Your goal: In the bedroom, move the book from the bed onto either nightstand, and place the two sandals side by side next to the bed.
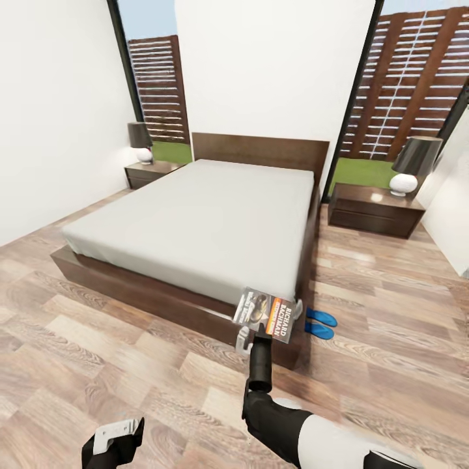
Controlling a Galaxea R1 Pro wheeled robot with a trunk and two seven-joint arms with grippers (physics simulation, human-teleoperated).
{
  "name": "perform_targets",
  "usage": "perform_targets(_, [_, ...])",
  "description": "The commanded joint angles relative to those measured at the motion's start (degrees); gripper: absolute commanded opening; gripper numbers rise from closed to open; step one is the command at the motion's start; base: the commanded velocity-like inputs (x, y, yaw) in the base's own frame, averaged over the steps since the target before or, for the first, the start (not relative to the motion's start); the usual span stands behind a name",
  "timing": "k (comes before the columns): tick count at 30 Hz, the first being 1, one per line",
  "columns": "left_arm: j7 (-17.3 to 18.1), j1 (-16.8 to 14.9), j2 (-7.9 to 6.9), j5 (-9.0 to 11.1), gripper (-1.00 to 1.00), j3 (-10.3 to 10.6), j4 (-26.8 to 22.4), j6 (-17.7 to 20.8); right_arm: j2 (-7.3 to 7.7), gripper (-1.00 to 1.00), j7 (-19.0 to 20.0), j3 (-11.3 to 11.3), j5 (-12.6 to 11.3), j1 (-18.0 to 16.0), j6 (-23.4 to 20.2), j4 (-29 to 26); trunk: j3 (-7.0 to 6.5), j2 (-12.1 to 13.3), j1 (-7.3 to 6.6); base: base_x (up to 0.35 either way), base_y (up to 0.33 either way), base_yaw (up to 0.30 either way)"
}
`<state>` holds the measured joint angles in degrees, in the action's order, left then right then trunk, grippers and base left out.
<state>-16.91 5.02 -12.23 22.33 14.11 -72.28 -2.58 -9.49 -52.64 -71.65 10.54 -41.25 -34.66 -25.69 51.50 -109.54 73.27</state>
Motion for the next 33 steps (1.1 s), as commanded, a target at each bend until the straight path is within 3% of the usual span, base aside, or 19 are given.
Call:
perform_targets(1, [-0.4,0.0,-0.03,0.6,1.00,0.2,-0.1,-0.3,-0.01,-1.00,-0.1,-0.2,0.1,-0.1,-0.4,0.0,-0.15,0.4,-0.27,-0.341,0.000,0.000])
perform_targets(4, [-0.3,0.0,0.19,0.5,1.00,0.2,-0.1,-0.3,-0.02,-1.00,-0.1,-0.2,0.1,-0.1,-0.4,0.0,-0.69,1.6,-0.92,-0.341,0.000,0.002])
perform_targets(14, [-0.2,0.0,0.60,-0.2,1.00,0.4,-0.1,-1.1,-0.05,-1.00,-0.2,-0.2,0.2,0.0,-0.3,0.0,-0.69,1.6,-0.92,-0.116,0.000,0.182])
perform_targets(25, [-0.3,0.0,0.67,0.2,1.00,0.6,-0.1,-0.7,-0.03,-1.00,-0.1,-0.2,0.2,0.0,1.0,-0.1,-2.67,6.0,-3.34,-0.002,0.000,0.275])
perform_targets(29, [-0.4,0.0,0.98,0.1,1.00,0.6,-0.1,-0.6,-0.06,-1.00,0.8,0.0,0.0,0.0,6.4,0.0,-3.42,7.6,-4.22,0.000,0.000,0.277])
perform_targets(30, [-0.4,-0.1,2.10,0.3,1.00,0.5,0.3,-0.3,-0.15,-1.00,3.8,1.2,-0.6,-0.1,14.3,-0.1,-3.61,8.0,-4.44,0.000,0.000,0.277])
perform_targets(32, [-0.4,-0.3,2.39,0.4,1.00,0.4,0.7,-0.3,-0.16,-1.00,4.9,2.6,-1.2,-0.1,16.7,-0.1,-3.98,8.8,-4.88,0.000,0.000,0.277])
perform_targets(33, [-0.5,-0.5,2.61,0.5,1.00,0.4,1.2,-0.2,-0.17,-1.00,5.7,4.5,-2.1,-0.1,18.6,-0.1,-4.18,9.2,-5.10,0.000,0.000,0.275])
